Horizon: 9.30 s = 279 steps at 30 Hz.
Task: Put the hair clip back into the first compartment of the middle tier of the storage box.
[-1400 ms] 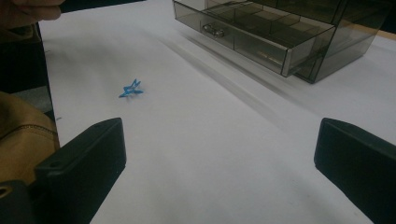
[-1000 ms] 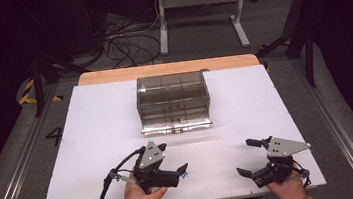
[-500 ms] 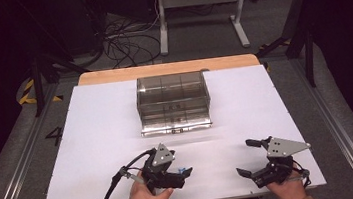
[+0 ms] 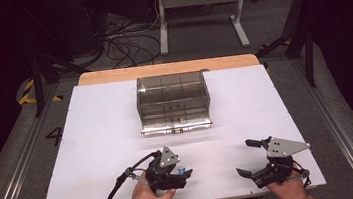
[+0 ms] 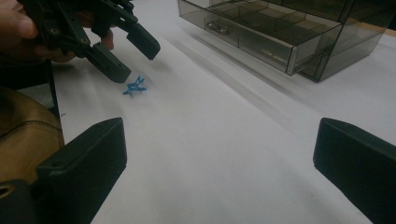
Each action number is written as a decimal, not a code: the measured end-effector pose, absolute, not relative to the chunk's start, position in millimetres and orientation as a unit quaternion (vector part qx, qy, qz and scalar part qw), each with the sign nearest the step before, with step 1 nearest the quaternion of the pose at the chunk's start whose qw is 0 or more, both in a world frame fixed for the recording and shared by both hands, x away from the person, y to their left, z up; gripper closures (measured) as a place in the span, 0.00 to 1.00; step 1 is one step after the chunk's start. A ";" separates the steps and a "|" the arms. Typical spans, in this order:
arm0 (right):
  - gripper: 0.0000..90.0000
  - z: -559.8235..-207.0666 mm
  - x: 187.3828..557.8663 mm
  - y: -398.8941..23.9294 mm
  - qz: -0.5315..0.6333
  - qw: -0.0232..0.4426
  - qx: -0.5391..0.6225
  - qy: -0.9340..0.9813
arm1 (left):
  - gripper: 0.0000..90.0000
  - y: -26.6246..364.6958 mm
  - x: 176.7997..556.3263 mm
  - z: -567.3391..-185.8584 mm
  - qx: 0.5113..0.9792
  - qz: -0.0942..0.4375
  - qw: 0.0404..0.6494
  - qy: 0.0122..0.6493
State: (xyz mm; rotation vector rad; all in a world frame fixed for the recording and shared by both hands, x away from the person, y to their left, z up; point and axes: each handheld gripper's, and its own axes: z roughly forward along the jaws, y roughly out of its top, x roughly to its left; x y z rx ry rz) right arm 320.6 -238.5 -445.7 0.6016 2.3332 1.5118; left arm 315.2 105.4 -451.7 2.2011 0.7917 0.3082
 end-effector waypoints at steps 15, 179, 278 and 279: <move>0.04 -446.1 320.8 -238.1 0.524 0.146 0.208 0.813 | 0.49 96.1 313.1 -460.0 0.877 0.124 0.350 0.306; 0.04 -448.8 323.5 -236.0 0.517 0.140 0.207 0.819 | 0.70 155.2 385.7 -366.6 0.811 0.198 0.415 0.361; 0.04 -450.4 324.2 -234.6 0.514 0.135 0.204 0.822 | 0.64 164.2 432.8 -406.7 0.820 0.174 0.356 0.413; 0.04 -450.4 324.2 -234.7 0.514 0.134 0.205 0.822 | 0.64 164.4 432.1 -405.7 0.821 0.176 0.356 0.411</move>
